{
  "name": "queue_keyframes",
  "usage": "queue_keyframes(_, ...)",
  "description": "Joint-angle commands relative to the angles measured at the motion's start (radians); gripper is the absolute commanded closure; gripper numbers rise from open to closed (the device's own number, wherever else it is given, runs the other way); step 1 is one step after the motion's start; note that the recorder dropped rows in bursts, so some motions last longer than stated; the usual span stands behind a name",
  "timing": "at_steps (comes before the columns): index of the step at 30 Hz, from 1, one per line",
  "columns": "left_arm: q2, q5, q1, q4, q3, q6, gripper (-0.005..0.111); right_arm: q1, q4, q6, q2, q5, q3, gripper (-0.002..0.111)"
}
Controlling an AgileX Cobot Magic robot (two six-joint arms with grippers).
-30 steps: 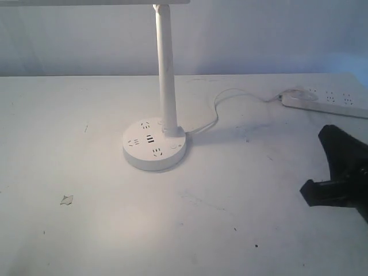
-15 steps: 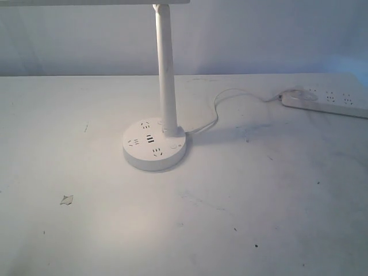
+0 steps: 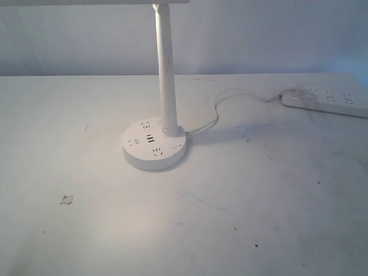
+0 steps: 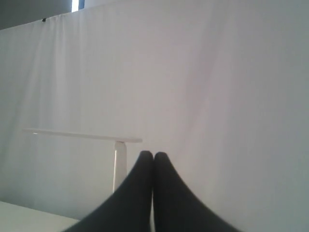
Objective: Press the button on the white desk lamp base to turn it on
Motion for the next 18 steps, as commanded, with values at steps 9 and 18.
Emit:
queue_keyframes(9,-0.003,0.000,0.000,-0.002,0.002,0.000,0.107,0.000,0.029,0.082,-0.006,0.516,0.006,0.108)
queue_keyframes(18,-0.003,0.000,0.000,-0.002,0.002,0.000,0.107,0.000,0.045,0.461,-0.006,0.607,0.006,0.108)
